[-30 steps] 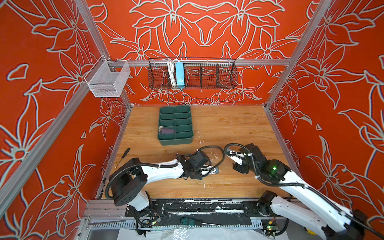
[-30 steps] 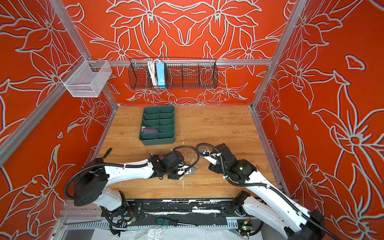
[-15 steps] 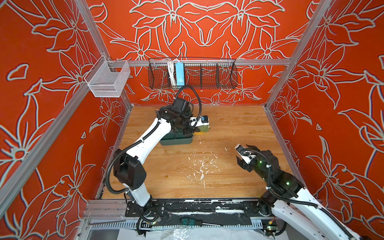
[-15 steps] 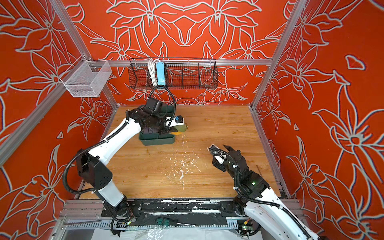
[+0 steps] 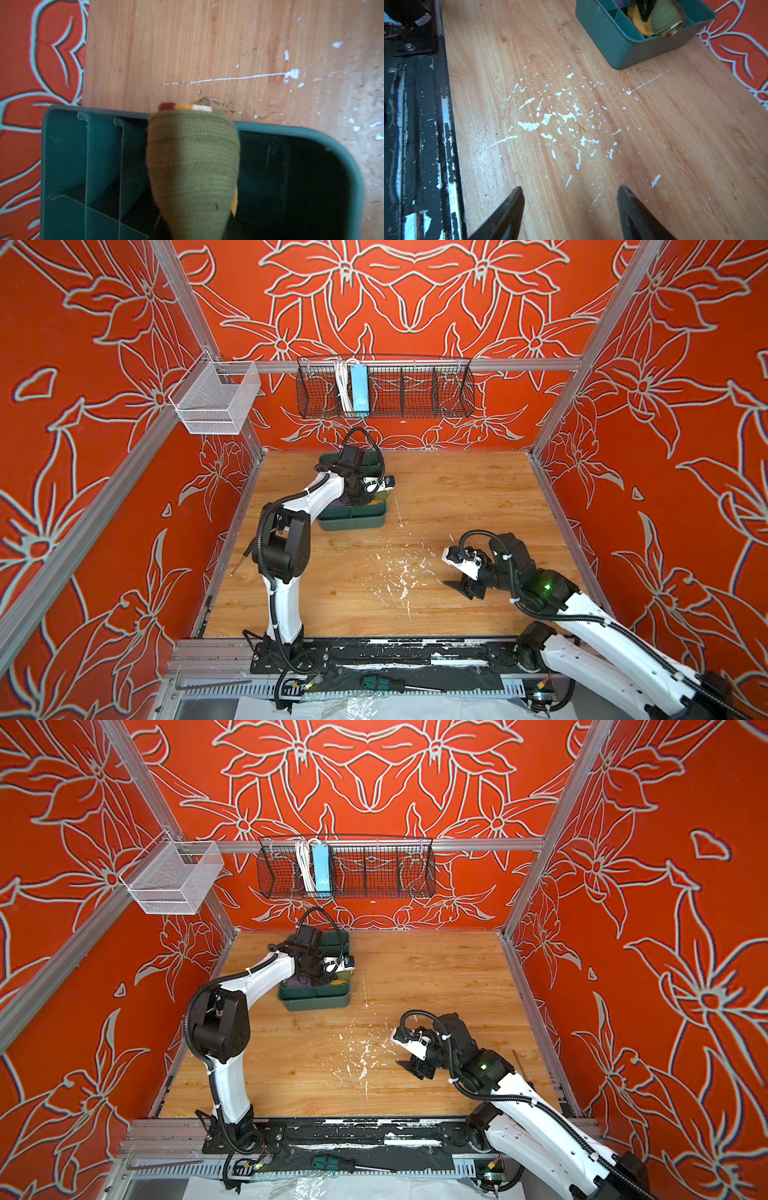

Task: Roll the socks
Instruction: 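Lower the rolled green sock into a tray compartment with the left gripper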

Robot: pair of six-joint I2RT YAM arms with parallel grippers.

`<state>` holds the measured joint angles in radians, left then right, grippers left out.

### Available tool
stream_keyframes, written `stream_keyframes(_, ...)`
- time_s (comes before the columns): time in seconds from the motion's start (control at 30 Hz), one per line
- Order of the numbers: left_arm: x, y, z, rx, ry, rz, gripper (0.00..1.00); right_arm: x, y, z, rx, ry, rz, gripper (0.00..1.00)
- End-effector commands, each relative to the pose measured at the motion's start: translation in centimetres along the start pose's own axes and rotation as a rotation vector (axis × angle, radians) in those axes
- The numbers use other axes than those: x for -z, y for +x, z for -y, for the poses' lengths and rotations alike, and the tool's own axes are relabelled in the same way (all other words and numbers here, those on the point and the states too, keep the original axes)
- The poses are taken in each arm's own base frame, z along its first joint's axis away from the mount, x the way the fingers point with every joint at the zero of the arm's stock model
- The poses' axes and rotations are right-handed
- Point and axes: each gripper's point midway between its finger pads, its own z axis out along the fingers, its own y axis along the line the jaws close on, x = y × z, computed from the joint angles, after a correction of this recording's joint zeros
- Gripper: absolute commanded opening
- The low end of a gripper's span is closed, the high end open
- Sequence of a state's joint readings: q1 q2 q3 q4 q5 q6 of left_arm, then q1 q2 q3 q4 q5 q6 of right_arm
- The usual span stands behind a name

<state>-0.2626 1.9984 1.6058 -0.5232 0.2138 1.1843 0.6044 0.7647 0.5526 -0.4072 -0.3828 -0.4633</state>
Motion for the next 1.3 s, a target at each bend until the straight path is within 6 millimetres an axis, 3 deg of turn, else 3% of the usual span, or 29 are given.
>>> stream_keyframes(0.0,-1.7,1.0,-0.3,-0.039,-0.028,-0.034,0.0,0.3,-0.9,-0.5,0.015,-0.034,0.03,0.73)
stream_keyframes(0.23,-3.8,5.2,1.2,-0.017,0.0,-0.158,0.0,0.9,-0.1,-0.1,0.037,0.009,-0.003,0.73)
stream_keyframes(0.6,-1.7,6.0,6.1,-0.017,0.177,-0.169,0.0,1.3,0.0,-0.2,0.047,0.016,-0.001,0.73)
stream_keyframes(0.77,-2.0,3.8,6.5,-0.005,0.235,-0.117,0.0,1.6,-0.3,-0.4,0.04,0.018,0.018,0.72)
stream_keyframes(0.97,-5.4,0.5,6.7,-0.031,0.245,-0.08,0.0,2.1,-1.0,0.0,0.037,0.043,0.035,0.71)
stream_keyframes(1.17,-7.7,-4.5,8.7,-0.082,0.277,-0.024,0.0,2.2,-1.1,0.2,0.042,0.053,0.041,0.7)
stream_keyframes(1.27,-8.6,-8.0,10.4,-0.128,0.293,0.016,0.0,2.1,-1.3,0.2,0.036,0.055,0.061,0.7)
